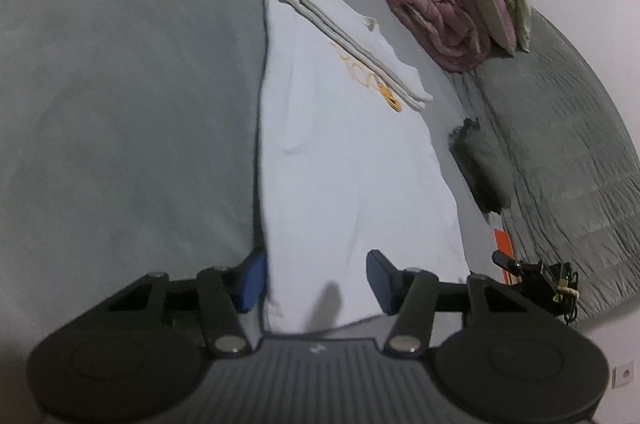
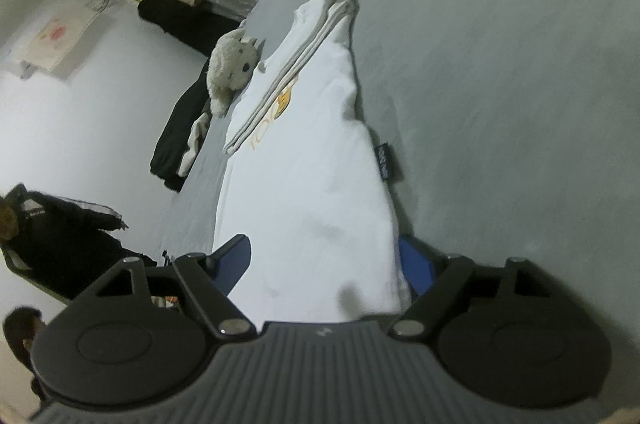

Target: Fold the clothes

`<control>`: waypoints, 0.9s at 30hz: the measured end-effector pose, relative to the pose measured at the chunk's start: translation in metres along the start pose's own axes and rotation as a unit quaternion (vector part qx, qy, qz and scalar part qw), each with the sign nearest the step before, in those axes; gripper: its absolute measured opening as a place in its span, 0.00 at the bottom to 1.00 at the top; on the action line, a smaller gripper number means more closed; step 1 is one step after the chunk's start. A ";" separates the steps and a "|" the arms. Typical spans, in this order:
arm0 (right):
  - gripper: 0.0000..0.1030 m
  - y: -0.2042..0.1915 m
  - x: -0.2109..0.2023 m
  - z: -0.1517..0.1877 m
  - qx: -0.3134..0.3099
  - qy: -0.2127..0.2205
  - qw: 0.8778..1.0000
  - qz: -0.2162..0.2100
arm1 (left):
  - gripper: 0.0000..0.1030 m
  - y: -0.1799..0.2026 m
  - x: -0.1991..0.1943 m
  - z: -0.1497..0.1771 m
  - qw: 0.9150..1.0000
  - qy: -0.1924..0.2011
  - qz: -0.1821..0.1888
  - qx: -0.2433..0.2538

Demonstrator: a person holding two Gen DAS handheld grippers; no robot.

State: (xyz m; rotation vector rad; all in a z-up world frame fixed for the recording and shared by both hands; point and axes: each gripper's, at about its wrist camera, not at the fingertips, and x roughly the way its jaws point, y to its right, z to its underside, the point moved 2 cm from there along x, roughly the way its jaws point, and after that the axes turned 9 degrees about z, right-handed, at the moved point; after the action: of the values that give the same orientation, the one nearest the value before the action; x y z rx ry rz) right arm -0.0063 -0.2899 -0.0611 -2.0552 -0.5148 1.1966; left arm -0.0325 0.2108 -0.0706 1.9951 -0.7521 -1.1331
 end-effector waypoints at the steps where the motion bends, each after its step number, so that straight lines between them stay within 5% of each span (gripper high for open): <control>1: 0.81 -0.002 0.000 0.002 -0.006 -0.001 1.000 0.000 | 0.51 0.000 0.000 0.002 1.000 0.000 0.004 0.001; 10: 0.70 -0.009 0.008 0.013 -0.009 -0.013 1.000 -0.008 | 0.40 -0.001 0.004 0.010 1.000 -0.009 0.027 0.004; 14: 0.57 -0.011 0.015 0.012 -0.008 -0.023 1.000 -0.006 | 0.15 -0.007 0.003 0.011 1.000 -0.010 0.018 -0.012; 20: 0.22 -0.012 0.020 0.013 0.004 -0.044 0.999 -0.014 | 0.14 -0.011 0.002 0.010 1.000 -0.010 0.014 -0.026; 27: 0.19 -0.028 0.011 0.003 0.012 -0.024 0.999 -0.043 | 0.12 -0.008 -0.003 0.003 0.997 0.013 0.048 -0.056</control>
State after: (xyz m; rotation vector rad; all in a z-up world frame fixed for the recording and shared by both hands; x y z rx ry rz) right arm -0.0033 -0.2629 -0.0479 -1.9667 -0.6029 1.1984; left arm -0.0354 0.2171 -0.0765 1.8573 -0.7475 -1.0686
